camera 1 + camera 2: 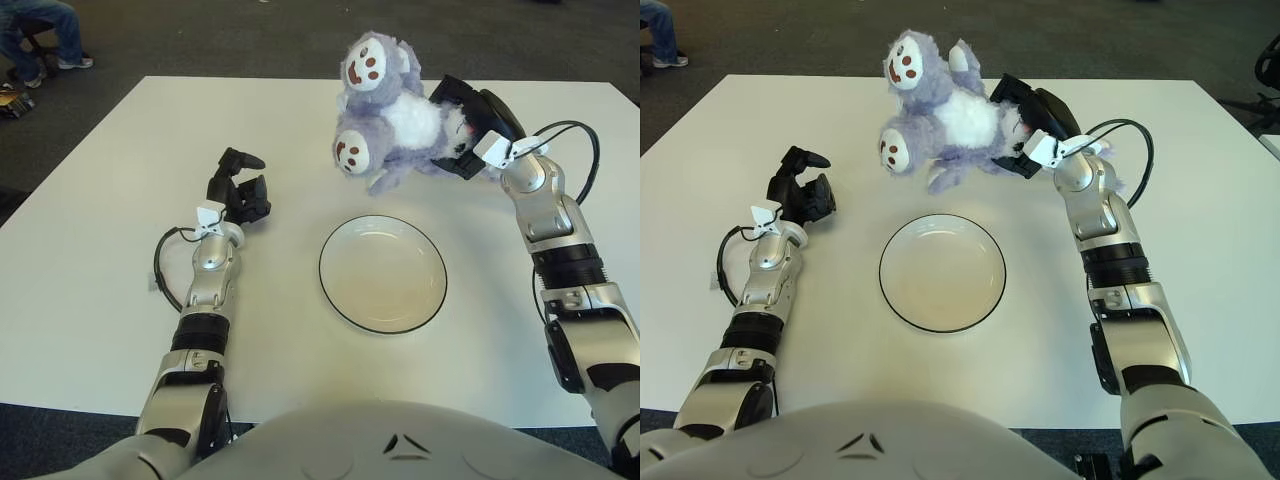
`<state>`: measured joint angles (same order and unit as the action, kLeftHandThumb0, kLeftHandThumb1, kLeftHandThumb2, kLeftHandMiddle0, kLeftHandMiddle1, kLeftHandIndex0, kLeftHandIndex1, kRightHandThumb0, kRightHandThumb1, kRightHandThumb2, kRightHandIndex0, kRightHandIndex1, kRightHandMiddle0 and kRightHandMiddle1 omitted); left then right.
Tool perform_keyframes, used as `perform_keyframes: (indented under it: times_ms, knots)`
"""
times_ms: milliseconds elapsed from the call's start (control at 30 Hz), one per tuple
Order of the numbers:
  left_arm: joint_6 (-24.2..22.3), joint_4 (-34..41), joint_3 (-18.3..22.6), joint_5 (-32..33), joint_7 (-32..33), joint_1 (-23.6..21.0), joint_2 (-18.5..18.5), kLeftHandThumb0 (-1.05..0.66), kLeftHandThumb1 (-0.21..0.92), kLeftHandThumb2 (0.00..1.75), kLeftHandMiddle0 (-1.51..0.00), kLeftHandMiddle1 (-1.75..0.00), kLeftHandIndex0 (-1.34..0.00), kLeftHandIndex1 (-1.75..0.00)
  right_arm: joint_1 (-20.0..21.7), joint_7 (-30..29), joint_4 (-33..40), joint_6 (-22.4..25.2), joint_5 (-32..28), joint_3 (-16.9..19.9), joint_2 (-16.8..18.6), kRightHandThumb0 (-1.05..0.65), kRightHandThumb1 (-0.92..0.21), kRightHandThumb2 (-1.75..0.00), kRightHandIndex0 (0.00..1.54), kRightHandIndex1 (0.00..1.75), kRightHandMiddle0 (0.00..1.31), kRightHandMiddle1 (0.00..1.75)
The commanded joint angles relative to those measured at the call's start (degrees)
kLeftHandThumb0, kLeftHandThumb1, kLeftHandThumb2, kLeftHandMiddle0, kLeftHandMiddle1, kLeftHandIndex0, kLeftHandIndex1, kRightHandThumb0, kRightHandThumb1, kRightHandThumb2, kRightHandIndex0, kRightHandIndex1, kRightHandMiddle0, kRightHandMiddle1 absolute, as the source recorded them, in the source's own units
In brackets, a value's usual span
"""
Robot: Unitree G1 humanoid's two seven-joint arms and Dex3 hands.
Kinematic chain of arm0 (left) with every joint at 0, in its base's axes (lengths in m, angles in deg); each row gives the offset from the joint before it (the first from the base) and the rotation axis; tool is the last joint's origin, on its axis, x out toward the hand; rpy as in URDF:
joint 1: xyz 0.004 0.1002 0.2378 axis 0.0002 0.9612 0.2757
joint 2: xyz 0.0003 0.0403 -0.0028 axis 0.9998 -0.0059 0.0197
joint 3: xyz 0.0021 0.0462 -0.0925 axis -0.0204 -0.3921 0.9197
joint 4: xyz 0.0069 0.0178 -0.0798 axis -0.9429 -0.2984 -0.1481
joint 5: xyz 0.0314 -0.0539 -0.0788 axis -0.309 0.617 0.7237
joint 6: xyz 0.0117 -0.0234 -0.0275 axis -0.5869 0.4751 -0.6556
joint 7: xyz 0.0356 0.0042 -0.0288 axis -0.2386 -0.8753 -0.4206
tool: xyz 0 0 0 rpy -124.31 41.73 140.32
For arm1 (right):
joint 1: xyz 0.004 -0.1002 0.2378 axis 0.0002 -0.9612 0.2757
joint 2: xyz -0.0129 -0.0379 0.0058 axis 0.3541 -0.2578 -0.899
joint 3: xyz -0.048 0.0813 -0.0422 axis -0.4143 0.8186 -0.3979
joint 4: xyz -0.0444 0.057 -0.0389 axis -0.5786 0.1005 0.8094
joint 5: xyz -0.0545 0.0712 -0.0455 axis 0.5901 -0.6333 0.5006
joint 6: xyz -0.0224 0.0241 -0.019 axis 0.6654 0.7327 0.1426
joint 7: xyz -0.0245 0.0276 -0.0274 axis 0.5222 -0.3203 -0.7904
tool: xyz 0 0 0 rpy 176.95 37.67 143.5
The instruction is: Put the doll into the plate.
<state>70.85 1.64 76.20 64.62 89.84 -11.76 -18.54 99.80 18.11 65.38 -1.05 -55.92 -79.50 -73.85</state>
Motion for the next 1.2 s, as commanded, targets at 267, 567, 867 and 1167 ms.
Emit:
perform_keyframes:
  times_ms: [267, 567, 867, 1167]
  knots:
    - [-0.2, -3.4, -0.4, -0.4, 0.1, 5.1, -2.4, -0.41, 0.54, 1.04, -1.13, -1.75, -0.44, -1.75, -4.5, 4.6, 10.6, 7.1, -2.8, 1.6, -0.1, 0.00, 0.09, -1.75, 0.94, 1.65, 0.70, 1.75]
    - [0.3, -3.7, -0.4, -0.7, 0.5, 5.0, -2.7, -0.41, 0.55, 1.02, -1.16, -1.75, -0.43, -1.75, -9.0, 8.7, 18.6, 11.5, -5.2, 2.2, 0.0, 0.00, 0.10, -1.75, 0.96, 1.62, 0.70, 1.75]
    - [0.1, -3.9, -0.3, -1.2, 1.1, 4.8, -2.8, -0.41, 0.55, 1.02, -1.15, -1.75, -0.43, -1.75, -13.5, 10.0, 21.9, 11.2, -7.0, 1.7, 0.2, 0.00, 0.10, -1.75, 0.96, 1.62, 0.70, 1.75]
    - [0.2, -3.7, -0.3, -1.3, 1.2, 4.9, -2.8, -0.41, 0.56, 1.01, -1.14, -1.75, -0.43, -1.75, -16.6, 10.1, 24.3, 10.1, -5.9, 1.1, -0.3, 0.00, 0.07, -1.75, 0.90, 1.72, 0.67, 1.75]
